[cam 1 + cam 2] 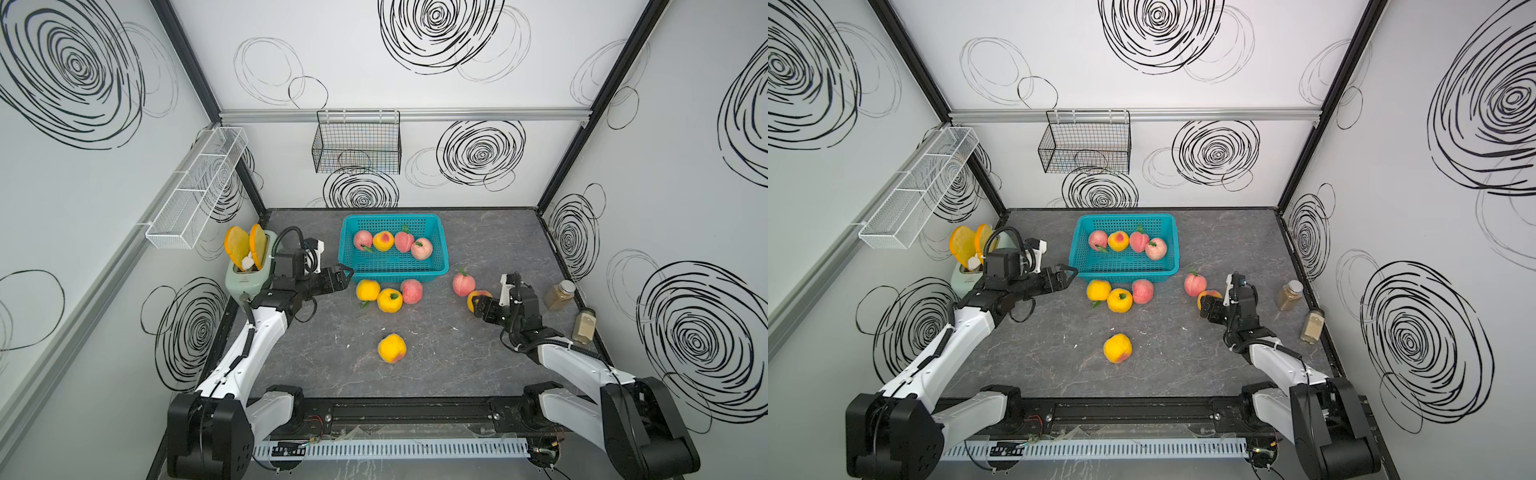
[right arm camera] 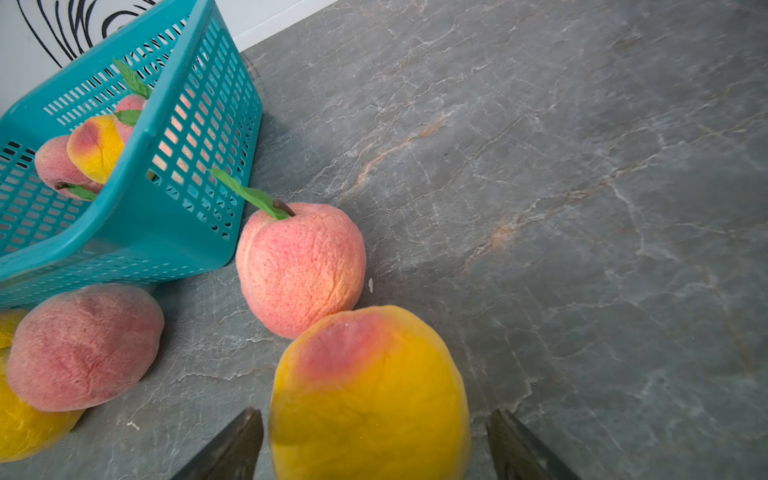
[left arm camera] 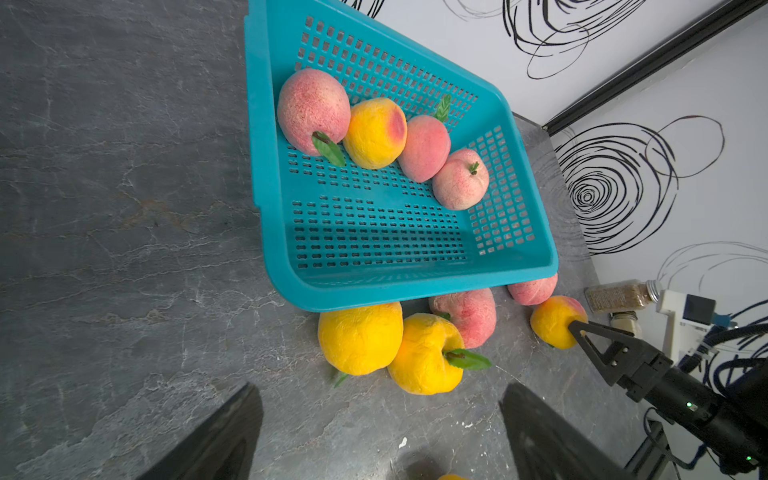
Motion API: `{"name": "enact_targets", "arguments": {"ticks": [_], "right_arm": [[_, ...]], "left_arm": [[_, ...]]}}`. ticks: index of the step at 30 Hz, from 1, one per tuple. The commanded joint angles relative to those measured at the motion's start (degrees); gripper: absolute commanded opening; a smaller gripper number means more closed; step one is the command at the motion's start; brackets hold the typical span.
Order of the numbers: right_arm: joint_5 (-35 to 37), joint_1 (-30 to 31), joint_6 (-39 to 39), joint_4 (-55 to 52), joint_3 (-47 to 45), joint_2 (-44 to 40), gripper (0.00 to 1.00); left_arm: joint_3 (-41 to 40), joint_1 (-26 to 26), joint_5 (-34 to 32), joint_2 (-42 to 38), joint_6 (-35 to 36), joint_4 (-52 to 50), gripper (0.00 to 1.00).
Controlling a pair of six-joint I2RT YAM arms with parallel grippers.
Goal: Put the peaches into the basket
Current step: Pick up the peach from the center of the board.
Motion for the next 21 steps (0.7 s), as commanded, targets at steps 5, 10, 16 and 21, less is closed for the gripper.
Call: {"name": "enact_targets", "arguments": {"ticks": [5, 10, 16, 21], "right_arm": [[-1.73, -0.26, 0.62, 2.36, 1.6, 1.66, 0.88], [-2.06, -0.26, 0.5, 2.73, 1.56, 1.95, 0.86], [-2.47, -0.27, 0.54, 2.83, 1.56, 1.97, 0.8], [-3.02, -0.3, 0.71, 3.34, 1.46, 2.1, 0.73]], "left_arm": [[-0.76, 0.65, 2.34, 1.58, -1.08, 3.44, 0.93], [-0.75, 0.68, 2.57, 1.98, -1.15, 3.48, 0.93], [-0.76, 0.7, 2.83, 2.35, -1.32, 3.58, 0.94], [-0.72, 0.69, 2.88, 2.34, -1.31, 3.56, 0.94]]}}
